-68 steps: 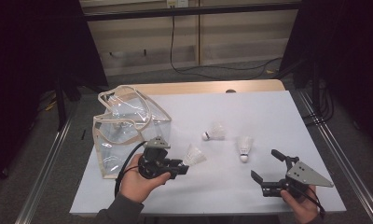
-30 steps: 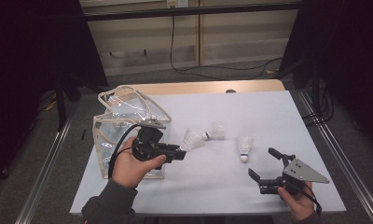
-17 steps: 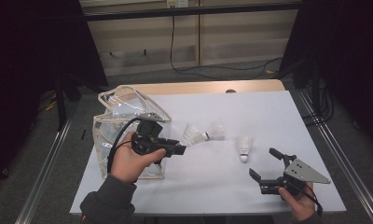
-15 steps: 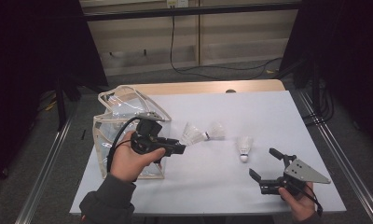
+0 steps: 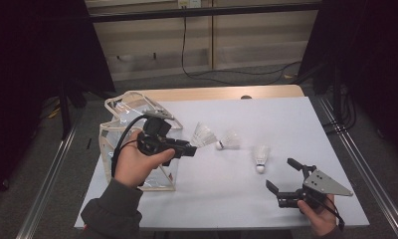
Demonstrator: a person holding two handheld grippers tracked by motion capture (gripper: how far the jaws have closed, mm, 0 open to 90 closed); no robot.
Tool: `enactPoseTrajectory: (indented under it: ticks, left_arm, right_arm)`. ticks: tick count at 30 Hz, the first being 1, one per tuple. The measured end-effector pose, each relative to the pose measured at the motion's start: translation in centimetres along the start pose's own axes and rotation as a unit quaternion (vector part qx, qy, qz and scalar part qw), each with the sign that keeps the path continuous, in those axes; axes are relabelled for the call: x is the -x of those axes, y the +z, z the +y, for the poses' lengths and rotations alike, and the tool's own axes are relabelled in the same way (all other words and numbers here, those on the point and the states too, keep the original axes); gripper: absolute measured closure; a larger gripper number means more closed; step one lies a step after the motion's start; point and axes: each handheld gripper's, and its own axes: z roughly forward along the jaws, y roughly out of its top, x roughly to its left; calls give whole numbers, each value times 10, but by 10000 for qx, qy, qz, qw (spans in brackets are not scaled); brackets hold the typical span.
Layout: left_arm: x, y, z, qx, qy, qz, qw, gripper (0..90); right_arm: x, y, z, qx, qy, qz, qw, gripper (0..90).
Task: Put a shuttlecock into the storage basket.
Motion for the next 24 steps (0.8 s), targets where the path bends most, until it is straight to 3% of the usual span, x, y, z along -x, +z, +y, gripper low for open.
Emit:
enactPoseTrajectory:
  ticks: [10,24]
  left_arm:
    - [0,-4,8,48,-21,-22,10000,657]
    - [-2,-12,20,78,-67,106,9999,657]
  right_arm:
    - [0,0,0,21,-5,12,10000,3]
    - [0,-1,0,20,-6,11,10000,3]
